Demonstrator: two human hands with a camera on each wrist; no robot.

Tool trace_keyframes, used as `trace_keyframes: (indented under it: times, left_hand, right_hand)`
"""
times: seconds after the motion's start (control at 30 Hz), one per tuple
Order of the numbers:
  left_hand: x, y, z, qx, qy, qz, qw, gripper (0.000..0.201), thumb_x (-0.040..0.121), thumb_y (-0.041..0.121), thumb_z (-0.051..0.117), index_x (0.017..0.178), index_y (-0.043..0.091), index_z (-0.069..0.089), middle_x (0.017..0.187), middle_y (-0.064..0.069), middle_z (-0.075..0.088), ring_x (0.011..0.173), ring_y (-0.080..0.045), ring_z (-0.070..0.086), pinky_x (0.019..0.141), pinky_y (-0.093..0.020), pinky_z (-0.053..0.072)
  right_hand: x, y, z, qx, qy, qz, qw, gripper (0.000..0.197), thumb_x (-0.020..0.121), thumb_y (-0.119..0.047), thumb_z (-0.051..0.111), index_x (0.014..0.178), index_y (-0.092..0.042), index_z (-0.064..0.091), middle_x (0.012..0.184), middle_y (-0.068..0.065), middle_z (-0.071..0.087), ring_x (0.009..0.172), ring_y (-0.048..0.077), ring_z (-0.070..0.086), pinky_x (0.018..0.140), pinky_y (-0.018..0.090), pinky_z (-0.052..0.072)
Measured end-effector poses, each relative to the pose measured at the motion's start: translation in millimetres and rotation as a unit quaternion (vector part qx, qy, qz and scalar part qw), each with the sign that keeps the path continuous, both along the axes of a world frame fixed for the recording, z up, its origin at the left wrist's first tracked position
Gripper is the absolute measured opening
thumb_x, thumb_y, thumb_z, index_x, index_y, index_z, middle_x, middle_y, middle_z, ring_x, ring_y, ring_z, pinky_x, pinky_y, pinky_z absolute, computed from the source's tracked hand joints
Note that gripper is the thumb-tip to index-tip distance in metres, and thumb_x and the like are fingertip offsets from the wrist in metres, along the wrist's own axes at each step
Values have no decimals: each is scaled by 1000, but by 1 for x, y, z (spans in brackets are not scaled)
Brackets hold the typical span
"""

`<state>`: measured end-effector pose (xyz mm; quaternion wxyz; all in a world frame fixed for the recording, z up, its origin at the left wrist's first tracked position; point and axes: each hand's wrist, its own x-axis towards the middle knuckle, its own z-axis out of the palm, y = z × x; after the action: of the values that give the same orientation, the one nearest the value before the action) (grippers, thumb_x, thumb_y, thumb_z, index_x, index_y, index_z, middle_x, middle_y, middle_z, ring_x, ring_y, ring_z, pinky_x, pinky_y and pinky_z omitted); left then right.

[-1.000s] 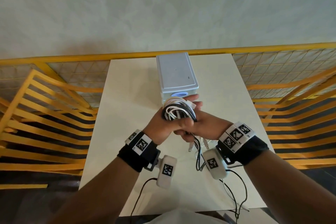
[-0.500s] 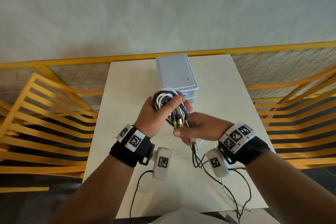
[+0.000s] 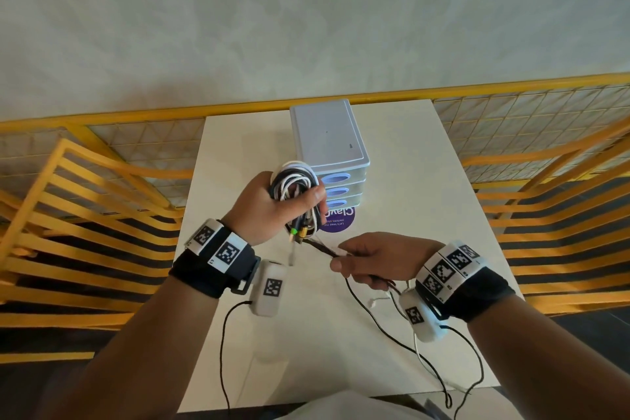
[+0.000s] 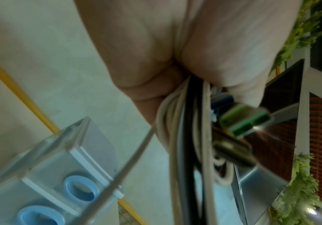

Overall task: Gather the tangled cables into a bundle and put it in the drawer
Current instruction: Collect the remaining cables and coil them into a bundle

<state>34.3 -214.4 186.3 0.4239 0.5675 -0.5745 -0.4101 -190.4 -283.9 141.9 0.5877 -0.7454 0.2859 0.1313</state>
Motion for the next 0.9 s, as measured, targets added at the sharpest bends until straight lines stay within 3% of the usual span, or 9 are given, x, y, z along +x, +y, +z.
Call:
trace_keyframes:
  times: [0.1, 0.17, 0.27, 0.33, 0.43, 0.53, 0.7, 0.9]
  left_hand:
    - [11, 0, -3, 38, -66, 10, 997, 21, 93, 28, 74, 80, 11, 74, 79, -7, 77, 79, -24, 76, 82, -51, 61]
    - [10, 1, -3, 53, -142, 11, 988, 26, 83, 38, 79, 75, 14, 73, 72, -3, 75, 70, -19, 73, 73, -41, 61]
    - [-1, 0, -4, 61, -262, -16, 963, 32, 81, 37, 81, 64, 16, 63, 56, -1, 62, 49, -12, 53, 53, -26, 42]
    - [-5, -3, -5, 78, -326, -51, 941, 34, 82, 40, 77, 65, 15, 61, 57, -4, 61, 50, -17, 51, 52, -25, 38]
    - [-9, -5, -9, 95, -391, -100, 910, 35, 84, 40, 72, 68, 12, 59, 63, -9, 62, 57, -24, 58, 56, -34, 43]
    - [-17, -5, -11, 94, -451, -148, 875, 26, 84, 41, 71, 78, 16, 67, 71, -4, 66, 66, -22, 61, 61, -34, 44]
    - [-24, -2, -20, 96, -459, -170, 867, 15, 85, 36, 68, 91, 24, 75, 72, 1, 66, 67, -17, 60, 63, -31, 46]
    - [-26, 2, -31, 135, -424, -223, 867, 20, 93, 46, 57, 96, 33, 73, 74, 4, 66, 64, -13, 56, 66, -33, 52]
  right_hand:
    - [-3, -1, -2, 9, 9, -14, 1000, 29, 101, -43, 57, 77, -27, 52, 67, -4, 39, 52, 14, 32, 50, 22, 33]
    - [-4, -1, -3, 1, 10, -18, 1000, 25, 104, -38, 51, 85, -23, 57, 69, -3, 37, 54, 13, 32, 51, 21, 33]
    - [-1, 1, -3, -37, 23, -4, 999, 27, 106, -39, 45, 93, -20, 59, 71, -3, 40, 56, 14, 37, 55, 21, 37]
    - [2, 2, -3, -51, 33, -4, 998, 28, 106, -39, 44, 93, -20, 60, 70, -5, 42, 55, 12, 37, 54, 21, 36]
    - [7, 1, -1, -52, 37, -13, 998, 30, 107, -40, 43, 90, -23, 61, 72, -5, 43, 52, 9, 37, 52, 21, 36]
    - [11, -2, 0, -56, 40, -26, 997, 30, 107, -38, 43, 88, -23, 61, 71, -5, 43, 51, 9, 38, 51, 19, 37]
    - [14, -8, -3, 94, 42, -77, 992, 26, 103, -19, 43, 92, -9, 64, 59, -4, 37, 49, 12, 27, 51, 24, 24]
    - [12, -14, -6, 116, 80, -64, 988, 41, 94, -16, 30, 96, -3, 68, 59, -2, 45, 45, 13, 33, 50, 25, 28]
